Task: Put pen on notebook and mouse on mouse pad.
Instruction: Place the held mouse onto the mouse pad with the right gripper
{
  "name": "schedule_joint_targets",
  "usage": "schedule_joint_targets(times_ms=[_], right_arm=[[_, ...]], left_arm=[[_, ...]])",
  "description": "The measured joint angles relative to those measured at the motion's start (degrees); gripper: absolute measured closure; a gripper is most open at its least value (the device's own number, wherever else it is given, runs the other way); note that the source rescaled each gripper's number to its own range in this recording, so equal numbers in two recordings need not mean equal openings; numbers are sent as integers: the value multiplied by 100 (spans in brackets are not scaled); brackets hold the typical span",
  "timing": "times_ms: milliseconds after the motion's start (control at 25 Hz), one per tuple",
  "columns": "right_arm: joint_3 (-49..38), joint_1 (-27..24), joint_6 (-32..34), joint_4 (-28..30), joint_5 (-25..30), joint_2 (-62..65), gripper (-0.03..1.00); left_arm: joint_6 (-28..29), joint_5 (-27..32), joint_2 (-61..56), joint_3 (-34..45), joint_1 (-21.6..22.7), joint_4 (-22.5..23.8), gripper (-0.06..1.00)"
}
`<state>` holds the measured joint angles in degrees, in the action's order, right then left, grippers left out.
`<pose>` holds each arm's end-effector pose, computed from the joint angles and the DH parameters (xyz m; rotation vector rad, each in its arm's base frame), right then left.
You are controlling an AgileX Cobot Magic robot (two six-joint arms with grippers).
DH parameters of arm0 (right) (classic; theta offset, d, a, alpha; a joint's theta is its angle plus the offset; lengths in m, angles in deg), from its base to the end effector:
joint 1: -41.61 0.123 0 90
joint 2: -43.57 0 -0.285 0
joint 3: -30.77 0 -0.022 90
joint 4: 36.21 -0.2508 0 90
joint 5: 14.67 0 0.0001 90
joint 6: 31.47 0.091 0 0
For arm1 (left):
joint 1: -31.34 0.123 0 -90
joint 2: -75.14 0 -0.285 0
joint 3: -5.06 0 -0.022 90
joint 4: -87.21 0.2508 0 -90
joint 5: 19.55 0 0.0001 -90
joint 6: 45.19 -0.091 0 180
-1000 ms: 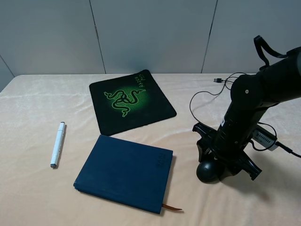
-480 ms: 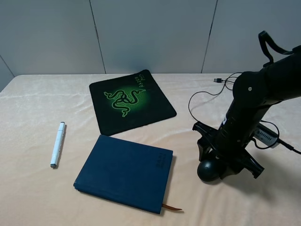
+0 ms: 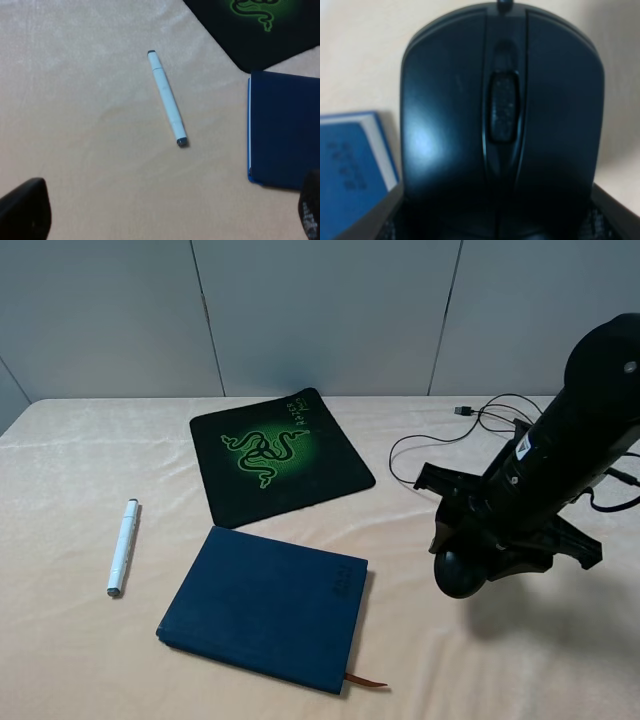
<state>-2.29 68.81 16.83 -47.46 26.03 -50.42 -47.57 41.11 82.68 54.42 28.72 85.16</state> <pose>0.2199 0.1260 0.1857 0.7570 2.9426 0.3723 -0.0040 -0.0027 0.2736 0.0909 2.0496 -0.0455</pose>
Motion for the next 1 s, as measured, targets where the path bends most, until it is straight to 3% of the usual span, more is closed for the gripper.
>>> schedule_joint_targets(times_ms=[240, 440, 720, 1000], right_arm=[[0, 0, -1272, -209, 30, 510, 94], [0, 0, -2012, -876, 225, 601, 94], [389, 0, -2393, -1145, 409, 599, 94], [1501, 0, -2420, -763, 942, 111, 94]], left_arm=[[0, 0, 0, 0, 0, 0, -6], [0, 0, 0, 0, 0, 0, -6], [0, 0, 0, 0, 0, 0, -6], [0, 5, 0, 0, 0, 0, -6]])
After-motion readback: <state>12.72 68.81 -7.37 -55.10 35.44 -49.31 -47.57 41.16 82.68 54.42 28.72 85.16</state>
